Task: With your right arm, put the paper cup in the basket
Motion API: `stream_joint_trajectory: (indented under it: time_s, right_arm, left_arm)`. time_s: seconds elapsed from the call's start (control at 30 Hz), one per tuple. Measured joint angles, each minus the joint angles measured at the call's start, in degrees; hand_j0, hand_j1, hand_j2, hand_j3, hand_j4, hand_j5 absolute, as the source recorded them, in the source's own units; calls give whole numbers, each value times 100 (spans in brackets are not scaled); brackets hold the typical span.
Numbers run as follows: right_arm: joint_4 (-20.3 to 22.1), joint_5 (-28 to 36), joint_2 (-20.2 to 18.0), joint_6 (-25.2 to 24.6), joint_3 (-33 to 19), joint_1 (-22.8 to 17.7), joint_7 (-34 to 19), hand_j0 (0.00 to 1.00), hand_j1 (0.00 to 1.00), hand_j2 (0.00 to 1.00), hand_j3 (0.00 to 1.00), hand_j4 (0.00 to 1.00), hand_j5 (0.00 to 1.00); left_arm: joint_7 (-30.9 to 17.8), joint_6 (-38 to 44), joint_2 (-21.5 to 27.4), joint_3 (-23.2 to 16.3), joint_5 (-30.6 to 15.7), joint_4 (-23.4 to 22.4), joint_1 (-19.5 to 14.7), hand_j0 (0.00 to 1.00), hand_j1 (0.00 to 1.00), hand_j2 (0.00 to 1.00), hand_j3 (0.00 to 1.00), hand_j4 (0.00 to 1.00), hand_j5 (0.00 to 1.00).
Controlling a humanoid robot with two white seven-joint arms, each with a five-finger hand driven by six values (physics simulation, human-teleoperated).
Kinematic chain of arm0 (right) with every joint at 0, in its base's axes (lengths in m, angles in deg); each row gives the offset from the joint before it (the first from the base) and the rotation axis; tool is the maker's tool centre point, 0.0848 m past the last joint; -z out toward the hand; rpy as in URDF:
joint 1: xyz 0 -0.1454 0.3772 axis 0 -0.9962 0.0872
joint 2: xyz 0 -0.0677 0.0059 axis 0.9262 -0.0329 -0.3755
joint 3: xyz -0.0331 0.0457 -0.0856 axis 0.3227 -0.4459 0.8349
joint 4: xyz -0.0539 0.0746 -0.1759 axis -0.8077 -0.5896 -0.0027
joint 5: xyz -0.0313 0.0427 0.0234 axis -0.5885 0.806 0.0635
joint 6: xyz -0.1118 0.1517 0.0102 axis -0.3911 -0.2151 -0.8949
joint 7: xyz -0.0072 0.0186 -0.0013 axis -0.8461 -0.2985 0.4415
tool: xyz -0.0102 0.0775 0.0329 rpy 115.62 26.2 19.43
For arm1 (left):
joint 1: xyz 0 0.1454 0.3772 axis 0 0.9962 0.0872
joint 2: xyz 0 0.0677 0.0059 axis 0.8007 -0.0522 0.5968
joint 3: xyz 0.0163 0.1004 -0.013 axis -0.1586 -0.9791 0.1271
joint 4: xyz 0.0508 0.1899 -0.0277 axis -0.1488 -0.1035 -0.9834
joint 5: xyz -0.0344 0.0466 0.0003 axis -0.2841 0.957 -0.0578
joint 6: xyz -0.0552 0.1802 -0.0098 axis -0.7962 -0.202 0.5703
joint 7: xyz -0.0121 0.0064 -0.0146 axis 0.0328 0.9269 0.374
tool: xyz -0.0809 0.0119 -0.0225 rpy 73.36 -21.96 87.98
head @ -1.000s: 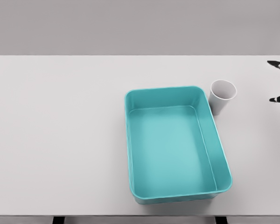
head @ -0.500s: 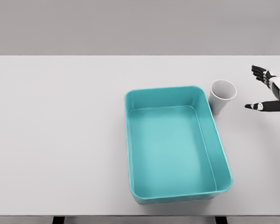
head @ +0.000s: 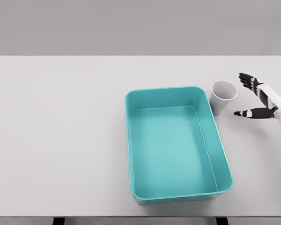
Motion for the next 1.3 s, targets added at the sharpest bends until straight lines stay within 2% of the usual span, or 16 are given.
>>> stream_joint_trajectory:
  time_s: [0.43, 1.3]
  right_arm:
    - [-60, -101, 426, 0, 21, 62, 0, 100, 100, 100, 100, 100, 100]
    - [-14, -162, 531, 0, 15, 185, 0, 100, 100, 100, 100, 100, 100]
  left_arm:
    - [0, -1, 0, 0, 0, 0, 9, 100, 100, 100, 100, 100, 100]
    - [0, -1, 0, 0, 0, 0, 0, 100, 100, 100, 100, 100, 100]
